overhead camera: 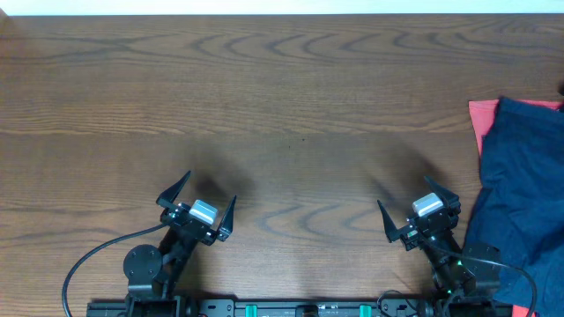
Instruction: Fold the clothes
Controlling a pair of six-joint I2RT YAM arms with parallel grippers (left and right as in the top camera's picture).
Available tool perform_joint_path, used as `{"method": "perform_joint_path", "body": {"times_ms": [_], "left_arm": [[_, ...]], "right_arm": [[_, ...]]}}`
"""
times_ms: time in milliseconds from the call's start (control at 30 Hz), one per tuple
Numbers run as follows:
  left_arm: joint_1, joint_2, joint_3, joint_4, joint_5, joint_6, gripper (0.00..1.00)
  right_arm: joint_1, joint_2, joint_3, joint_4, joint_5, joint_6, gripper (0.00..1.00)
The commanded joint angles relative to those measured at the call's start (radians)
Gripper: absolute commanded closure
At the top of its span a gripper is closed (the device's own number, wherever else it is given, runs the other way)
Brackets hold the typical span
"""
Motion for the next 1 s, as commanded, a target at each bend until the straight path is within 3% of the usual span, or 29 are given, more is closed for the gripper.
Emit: {"method": "perform_joint_path", "body": {"times_ms": [0, 767, 967], "left_arm": [[0.004, 0.053, -0.030, -0.015, 0.003, -0.002, 0.02], [0.005, 0.053, -0.030, -0.014, -0.019, 0.010, 0.02], [0.005, 0.057, -0.030, -0.015, -0.016, -0.018, 0.02]], "right_arm": [[-0.013, -0.005, -0.002, -0.001, 0.002, 0.006, 0.01], [-0.013, -0.005, -0.002, -0.002, -0.035, 0.000, 0.01], [-0.013, -0.005, -0.002, -0.001, -0.074, 0.060, 0.01]]}}
